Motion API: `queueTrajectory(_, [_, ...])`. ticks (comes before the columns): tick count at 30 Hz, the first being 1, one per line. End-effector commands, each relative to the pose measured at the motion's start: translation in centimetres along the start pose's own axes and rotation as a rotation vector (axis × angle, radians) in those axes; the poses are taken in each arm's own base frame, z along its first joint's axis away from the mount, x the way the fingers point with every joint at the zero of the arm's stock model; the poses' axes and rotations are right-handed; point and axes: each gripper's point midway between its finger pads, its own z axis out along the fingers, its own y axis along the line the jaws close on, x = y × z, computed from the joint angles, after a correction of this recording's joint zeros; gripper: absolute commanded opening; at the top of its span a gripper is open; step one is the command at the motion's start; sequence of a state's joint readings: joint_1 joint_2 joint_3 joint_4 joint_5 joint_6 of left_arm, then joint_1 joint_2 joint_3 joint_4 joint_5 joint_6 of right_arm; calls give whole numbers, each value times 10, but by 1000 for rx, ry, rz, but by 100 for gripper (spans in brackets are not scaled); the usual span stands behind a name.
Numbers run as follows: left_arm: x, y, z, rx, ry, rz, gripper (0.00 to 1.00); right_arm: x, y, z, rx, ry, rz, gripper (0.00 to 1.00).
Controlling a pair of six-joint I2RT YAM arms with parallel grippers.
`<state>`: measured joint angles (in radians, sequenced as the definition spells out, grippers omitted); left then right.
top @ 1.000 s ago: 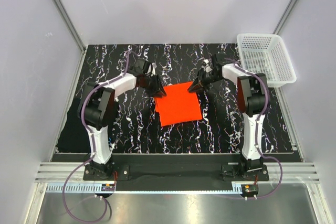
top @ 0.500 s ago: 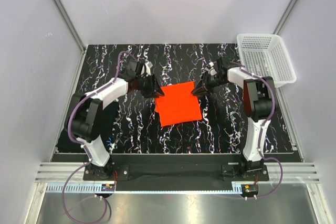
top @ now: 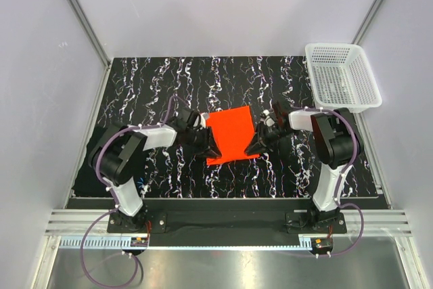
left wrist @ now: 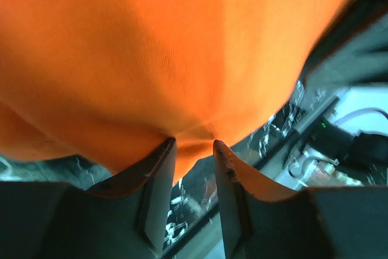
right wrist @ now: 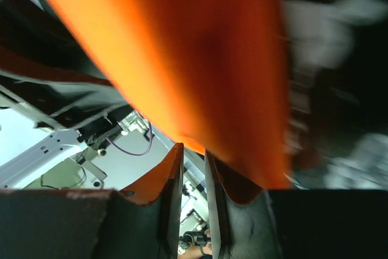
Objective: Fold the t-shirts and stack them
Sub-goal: Fold the tshirt
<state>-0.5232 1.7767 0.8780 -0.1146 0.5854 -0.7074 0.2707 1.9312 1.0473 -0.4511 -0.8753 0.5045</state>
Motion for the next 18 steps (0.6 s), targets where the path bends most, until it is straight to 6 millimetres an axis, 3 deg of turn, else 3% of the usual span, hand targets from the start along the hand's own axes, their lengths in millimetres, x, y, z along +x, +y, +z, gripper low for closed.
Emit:
queueTrajectory(1, [-6,-5,-18,3,-79,97,39,-5,-7,-19,-10,-79,-46,27])
queueTrajectory(3, [0,-4,-29,-20,-96,105,40,0,-7,-28,-12,-99,-44,28])
queueTrajectory(6, [3,-21,-58,-9,-150,125,41,6,4,-47,15,-147,-72,31])
queueTrajectory(7, [7,-21,-66,-22,-153,119,42,7,9,-56,41,-186,-96,37])
queueTrajectory(8, [7,-35,-84,4,-203,147,43,12,10,-61,57,-189,-92,39])
queueTrajectory(10, [12,-35,-99,-20,-241,132,45,15,21,-74,84,-249,-137,44])
queueTrajectory(11, [13,-46,-116,3,-293,154,47,23,25,-75,107,-243,-164,47])
queueTrajectory(13, [18,-41,-128,-25,-333,121,54,28,40,-81,170,-298,-272,52])
queueTrajectory(14, [20,-41,-134,-20,-350,115,56,44,48,-71,210,-266,-355,55])
queueTrajectory(16, [27,-44,-146,15,-390,76,61,47,62,-75,294,-344,-479,58])
queueTrajectory(17, [28,-42,-149,22,-404,50,63,63,74,-65,316,-333,-588,62])
queueTrajectory(18, [31,-42,-156,43,-433,24,67,68,83,-69,332,-370,-647,66])
